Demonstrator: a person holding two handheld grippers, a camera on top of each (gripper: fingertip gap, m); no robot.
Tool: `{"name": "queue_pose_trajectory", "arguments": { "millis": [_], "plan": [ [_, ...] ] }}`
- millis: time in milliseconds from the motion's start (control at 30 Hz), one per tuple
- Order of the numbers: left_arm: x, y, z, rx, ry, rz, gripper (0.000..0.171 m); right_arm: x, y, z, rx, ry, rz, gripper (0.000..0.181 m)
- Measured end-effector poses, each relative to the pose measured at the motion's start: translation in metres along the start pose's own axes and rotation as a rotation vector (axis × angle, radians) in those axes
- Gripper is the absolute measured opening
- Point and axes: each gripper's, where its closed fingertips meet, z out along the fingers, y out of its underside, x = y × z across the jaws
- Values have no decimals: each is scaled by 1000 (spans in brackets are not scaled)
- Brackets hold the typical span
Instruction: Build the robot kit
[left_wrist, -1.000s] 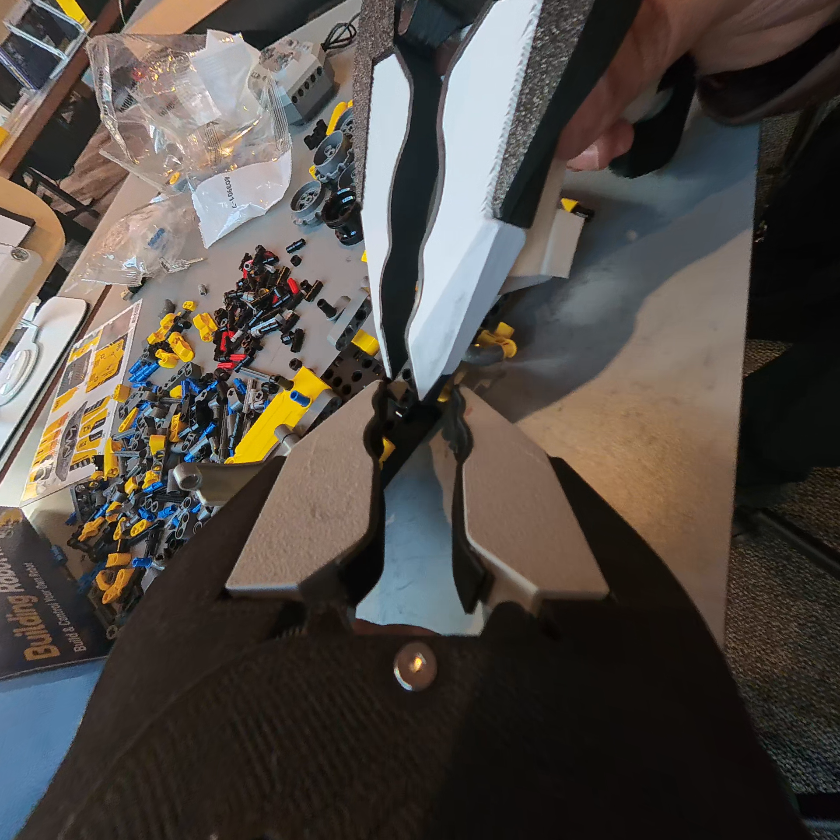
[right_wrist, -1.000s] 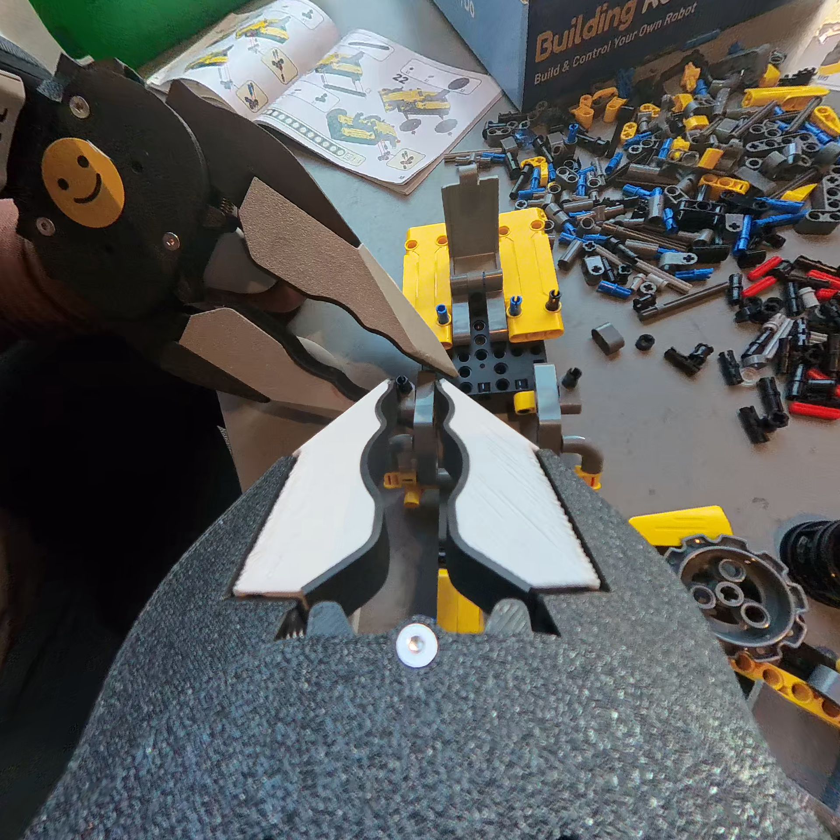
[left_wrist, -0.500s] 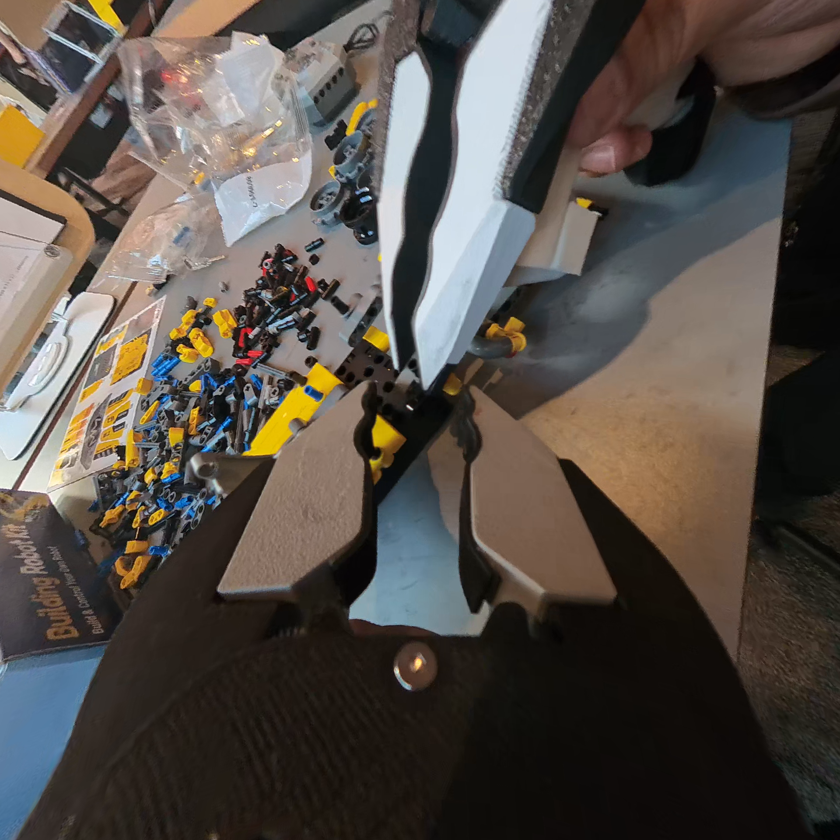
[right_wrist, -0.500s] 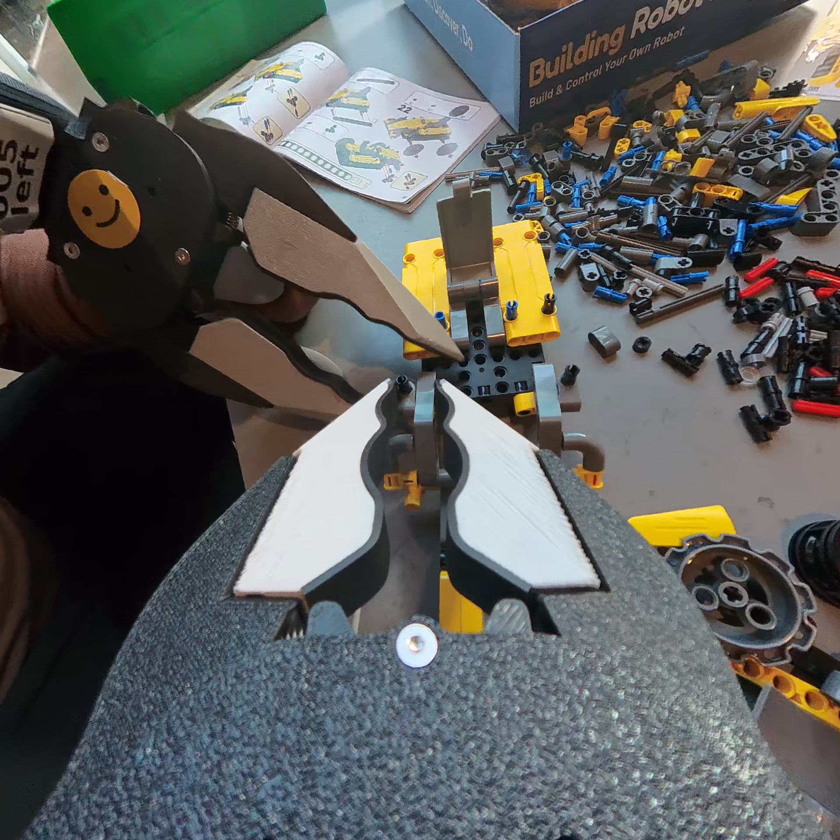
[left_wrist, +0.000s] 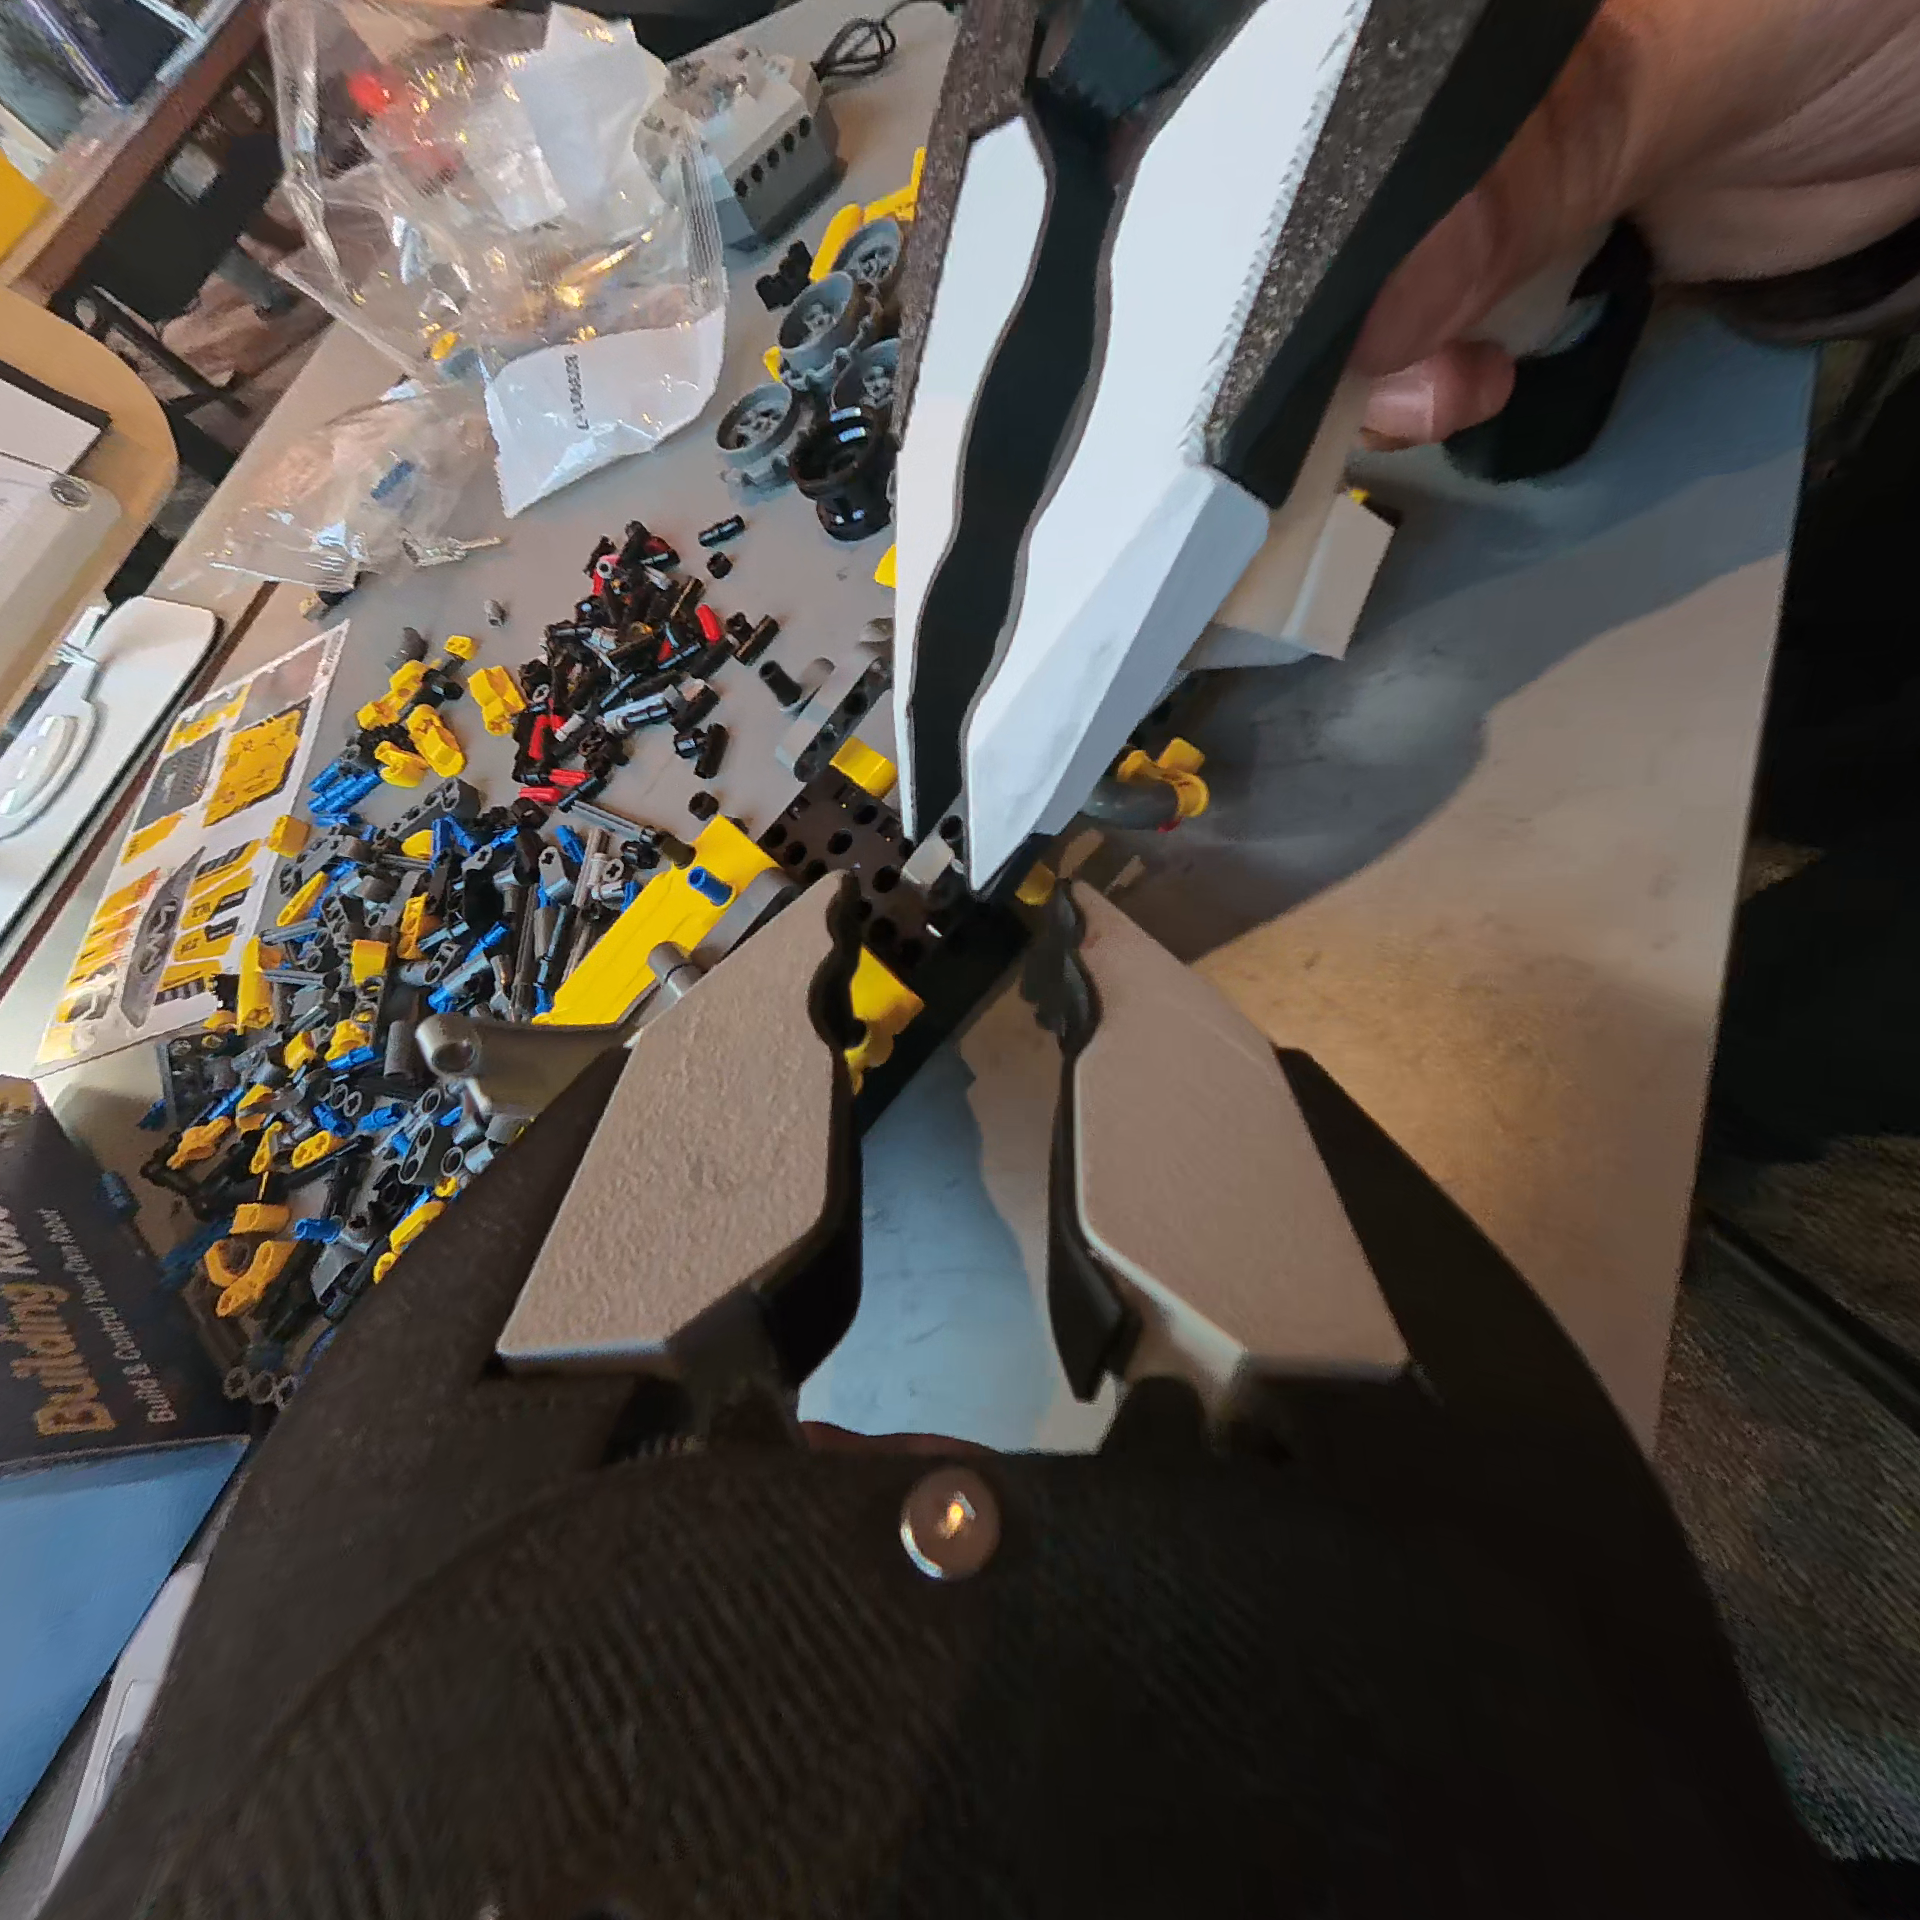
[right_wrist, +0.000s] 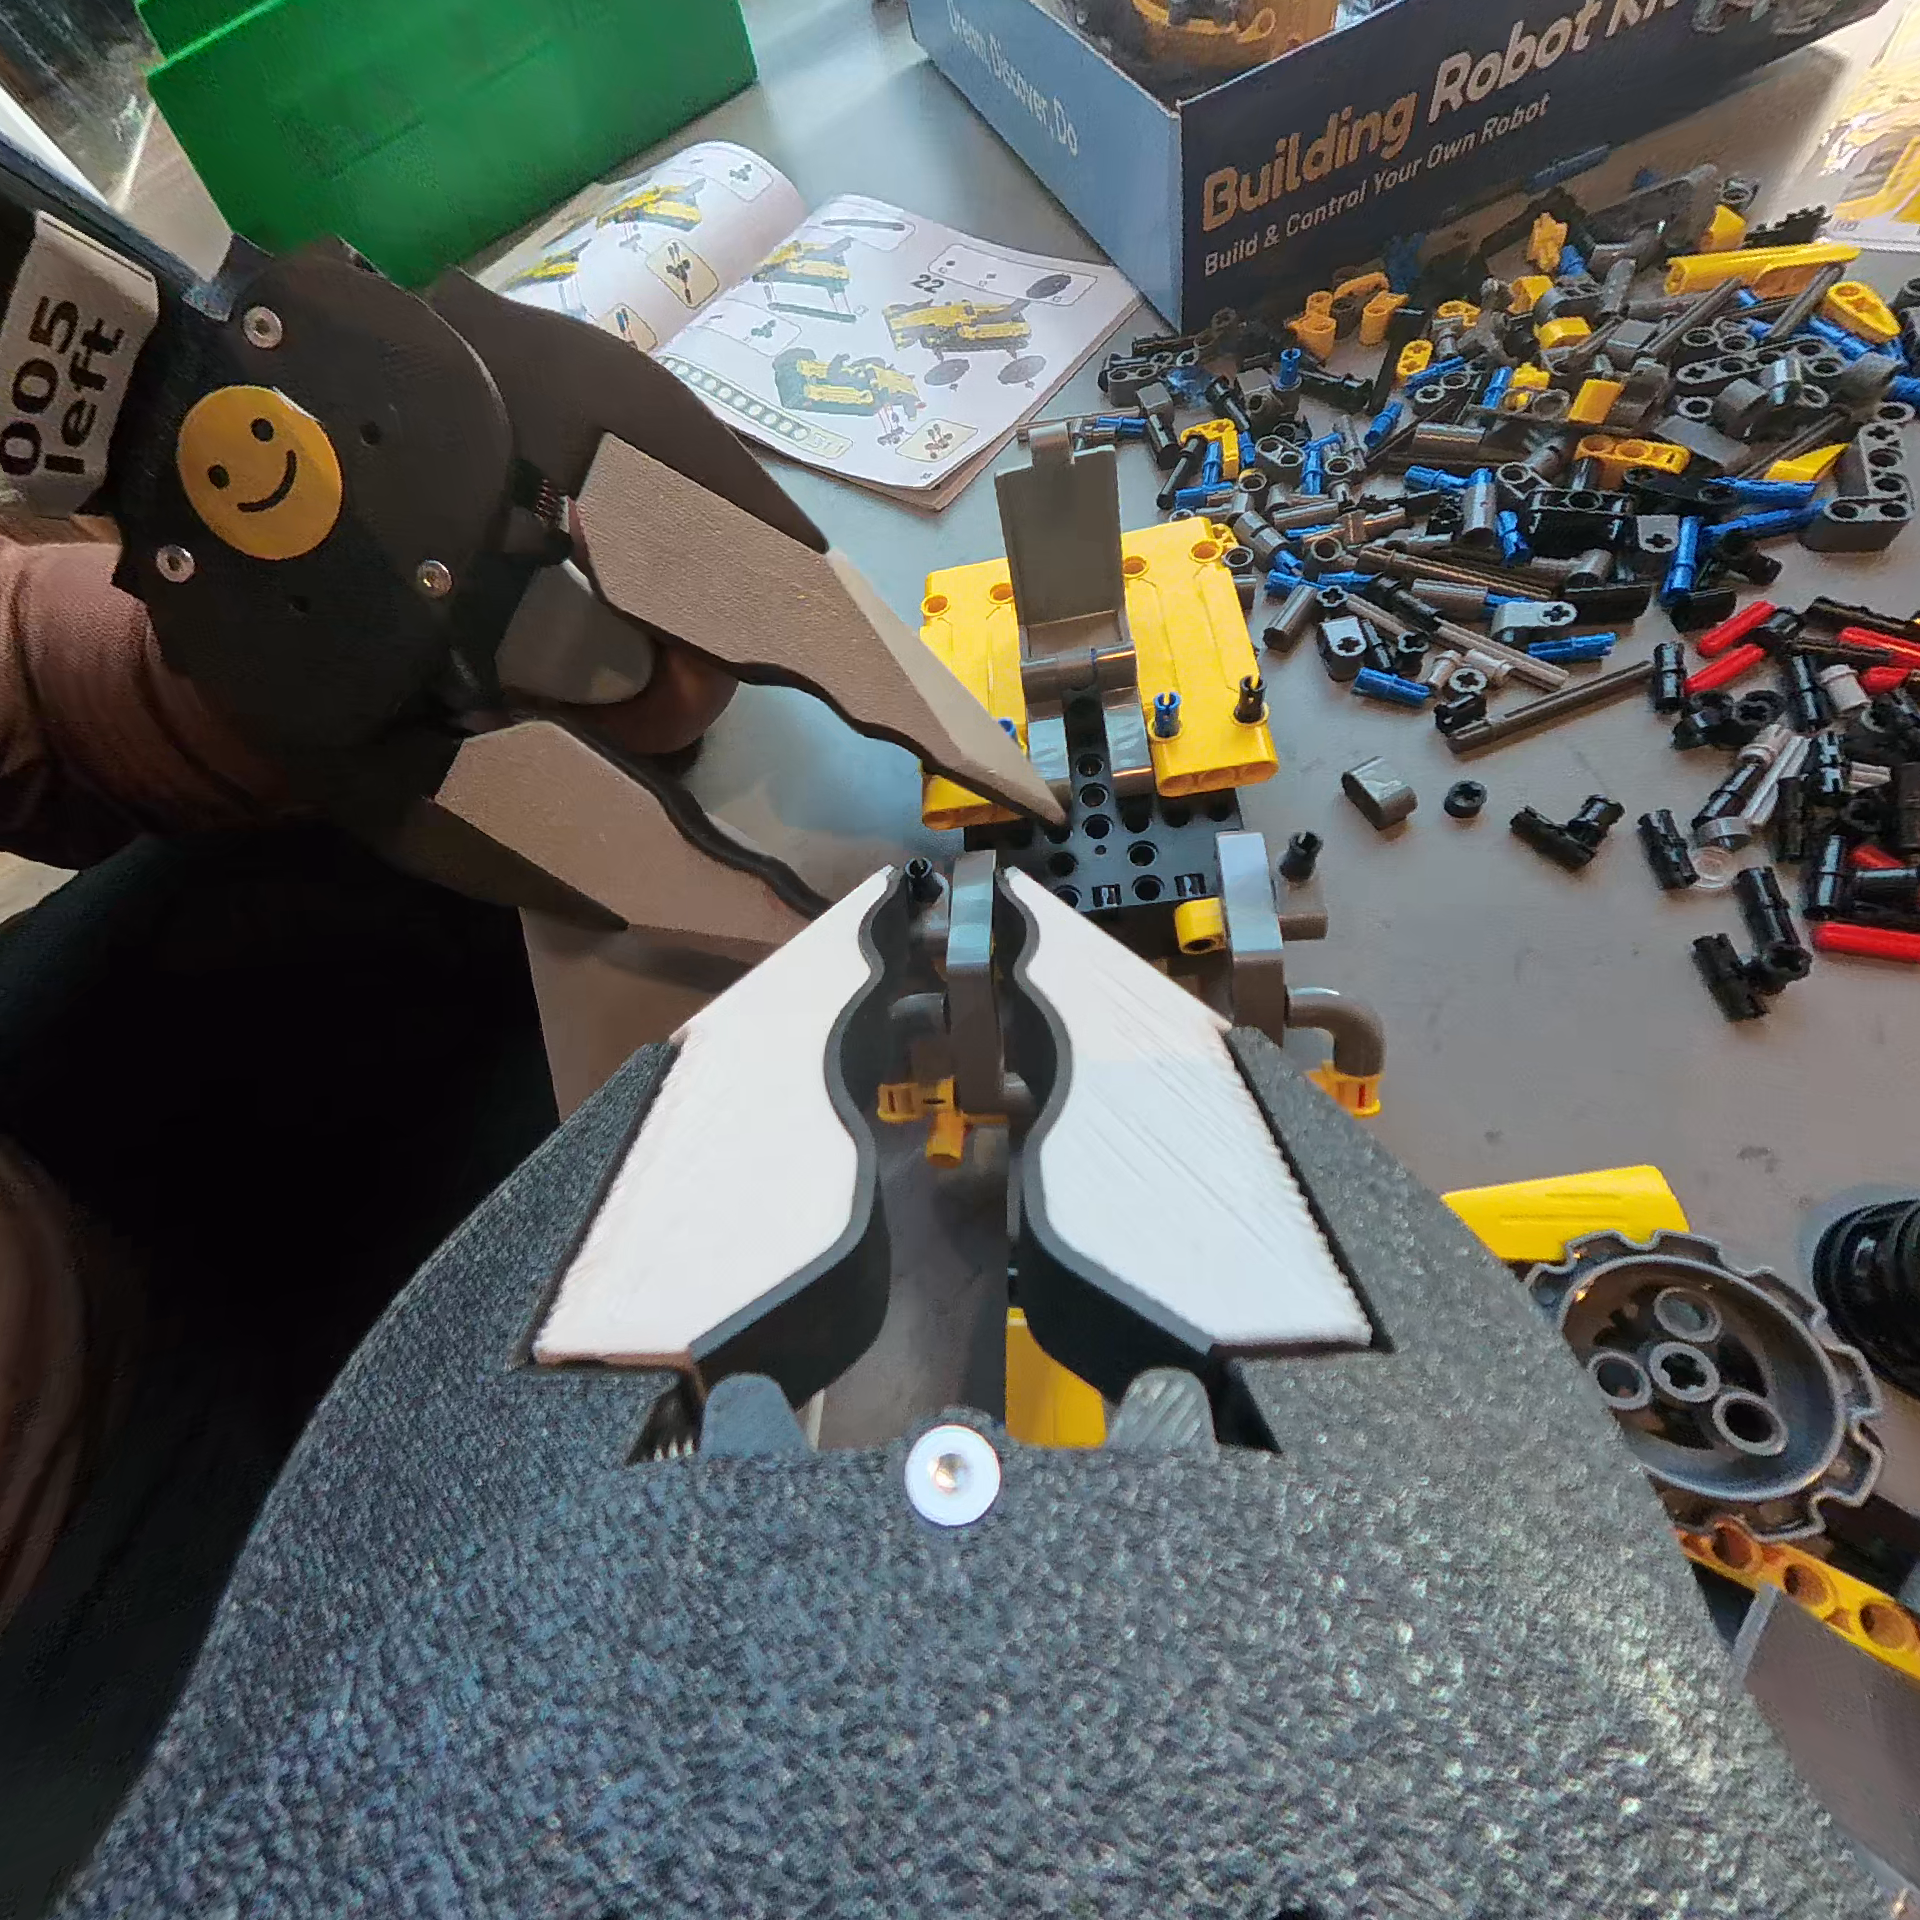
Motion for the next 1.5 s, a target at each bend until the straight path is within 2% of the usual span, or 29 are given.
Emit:
{"name": "queue_pose_trajectory", "arguments": {
  "millis": [633,767,933,1500],
  "plan": [
    [3,4,3,-30,34,-19,27,1,0,-5,14,-22,17,12],
    [3,3,1,-17,39,-25,17,2,2,-7,3,-14,3,12],
    [4,3,1,-17,42,-18,18,3,2,-7,4,-17,7,12],
    [0,4,0,-14,21,-22,6,4,6,-9,-18,1,-39,12]
  ]
}}
